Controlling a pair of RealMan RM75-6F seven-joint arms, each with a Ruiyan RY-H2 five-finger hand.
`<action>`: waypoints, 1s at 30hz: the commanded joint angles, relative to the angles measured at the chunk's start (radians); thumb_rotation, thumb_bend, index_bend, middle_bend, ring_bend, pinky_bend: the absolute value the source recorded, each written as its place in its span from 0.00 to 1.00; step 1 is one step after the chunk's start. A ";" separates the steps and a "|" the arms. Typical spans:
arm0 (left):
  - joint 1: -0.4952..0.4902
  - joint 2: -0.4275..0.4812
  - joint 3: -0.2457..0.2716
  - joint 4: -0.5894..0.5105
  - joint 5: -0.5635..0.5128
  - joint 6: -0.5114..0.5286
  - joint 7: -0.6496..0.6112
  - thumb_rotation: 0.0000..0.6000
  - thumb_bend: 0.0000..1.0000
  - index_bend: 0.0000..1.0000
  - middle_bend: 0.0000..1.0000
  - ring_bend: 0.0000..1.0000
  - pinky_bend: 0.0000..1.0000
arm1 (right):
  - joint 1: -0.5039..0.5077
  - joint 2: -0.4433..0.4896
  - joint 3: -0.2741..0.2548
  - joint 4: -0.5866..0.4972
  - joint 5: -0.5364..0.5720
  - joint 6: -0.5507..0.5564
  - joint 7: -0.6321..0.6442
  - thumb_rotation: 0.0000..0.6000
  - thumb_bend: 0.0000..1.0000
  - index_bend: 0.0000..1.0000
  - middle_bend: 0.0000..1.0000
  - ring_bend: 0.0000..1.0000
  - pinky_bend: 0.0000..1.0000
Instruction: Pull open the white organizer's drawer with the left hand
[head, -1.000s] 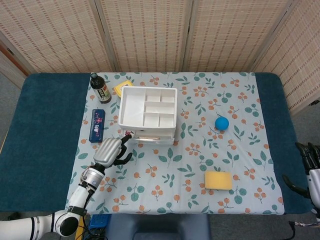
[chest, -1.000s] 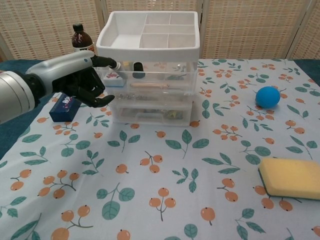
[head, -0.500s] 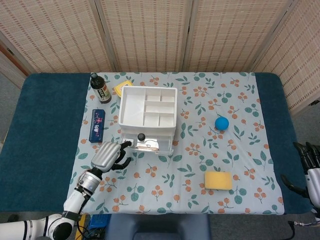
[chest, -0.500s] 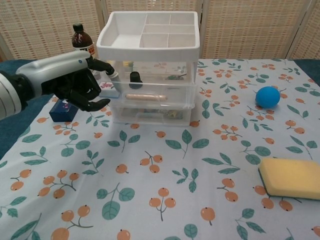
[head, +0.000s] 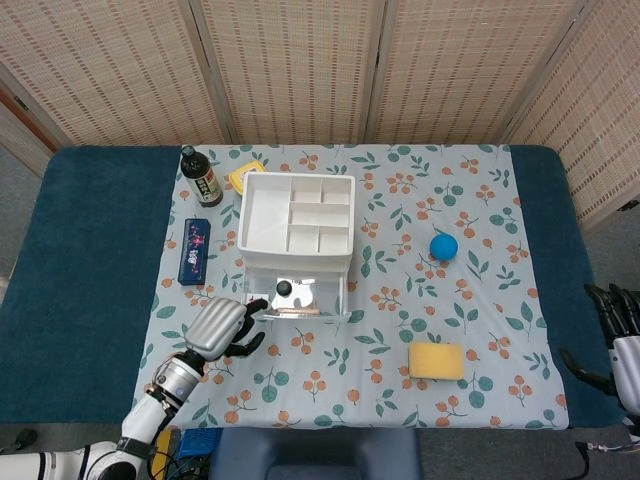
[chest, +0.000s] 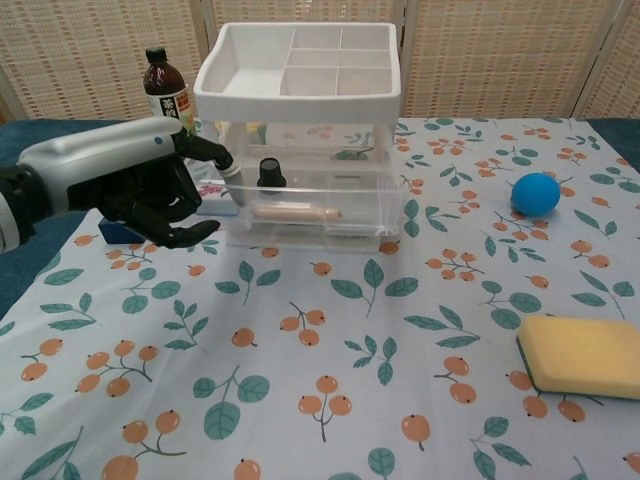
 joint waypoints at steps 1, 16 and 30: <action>0.003 0.005 0.007 -0.008 0.009 0.004 0.000 1.00 0.40 0.40 0.90 0.98 1.00 | -0.001 0.001 0.000 0.000 0.000 0.001 0.000 1.00 0.26 0.00 0.10 0.00 0.01; 0.015 0.035 0.027 -0.044 0.038 0.019 -0.012 1.00 0.40 0.15 0.90 0.98 1.00 | -0.002 0.005 0.001 -0.004 -0.002 0.007 -0.003 1.00 0.26 0.00 0.10 0.00 0.01; -0.020 0.218 -0.018 -0.041 0.236 0.031 -0.043 1.00 0.39 0.31 0.90 0.98 1.00 | 0.002 0.063 0.014 -0.058 -0.027 0.034 -0.028 1.00 0.26 0.00 0.10 0.00 0.01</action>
